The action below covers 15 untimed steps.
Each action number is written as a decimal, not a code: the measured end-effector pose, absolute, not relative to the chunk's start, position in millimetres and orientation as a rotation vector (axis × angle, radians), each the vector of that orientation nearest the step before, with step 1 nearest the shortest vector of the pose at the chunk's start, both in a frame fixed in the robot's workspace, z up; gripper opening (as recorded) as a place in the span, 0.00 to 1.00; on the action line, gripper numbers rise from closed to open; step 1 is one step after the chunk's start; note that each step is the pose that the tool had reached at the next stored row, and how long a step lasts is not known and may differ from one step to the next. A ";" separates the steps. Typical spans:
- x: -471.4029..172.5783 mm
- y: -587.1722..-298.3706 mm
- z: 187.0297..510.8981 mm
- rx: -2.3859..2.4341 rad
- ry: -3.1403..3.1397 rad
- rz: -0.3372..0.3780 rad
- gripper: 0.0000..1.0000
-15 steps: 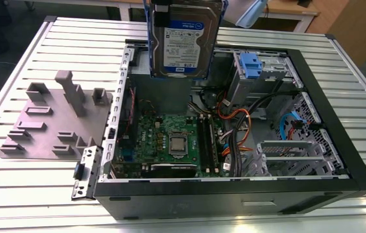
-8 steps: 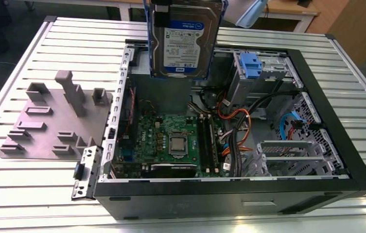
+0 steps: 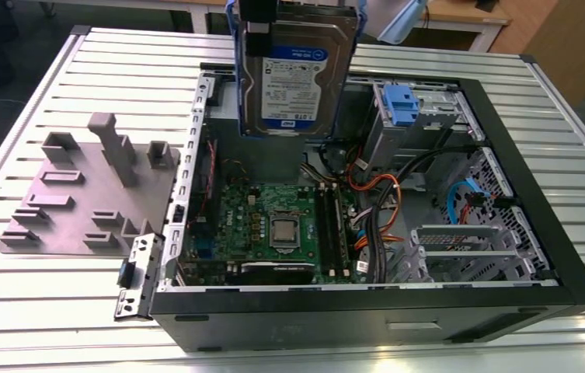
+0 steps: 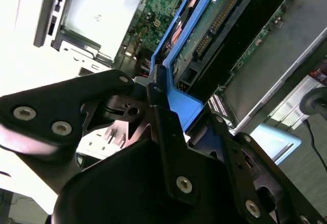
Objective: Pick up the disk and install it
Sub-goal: 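Insert the disk into the insertion slot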
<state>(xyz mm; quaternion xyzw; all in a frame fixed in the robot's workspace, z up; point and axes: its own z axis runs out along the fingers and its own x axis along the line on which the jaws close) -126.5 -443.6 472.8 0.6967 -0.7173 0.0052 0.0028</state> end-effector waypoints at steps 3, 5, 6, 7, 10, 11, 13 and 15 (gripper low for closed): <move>-126.1 -448.5 472.8 2.185 -2.249 0.016 0.37; -125.5 -450.8 472.6 2.185 -2.249 0.016 0.37; -124.9 -451.8 472.5 2.185 -2.249 0.016 0.37; -123.4 -452.1 472.4 2.185 -2.249 0.016 0.37; -117.1 -452.4 472.3 2.185 -2.249 0.016 0.37; -115.0 -452.4 472.3 2.185 -2.249 0.016 0.37; -111.0 -452.6 472.3 2.185 -2.249 0.016 0.37; -107.7 -452.7 472.2 2.185 -2.249 0.016 0.37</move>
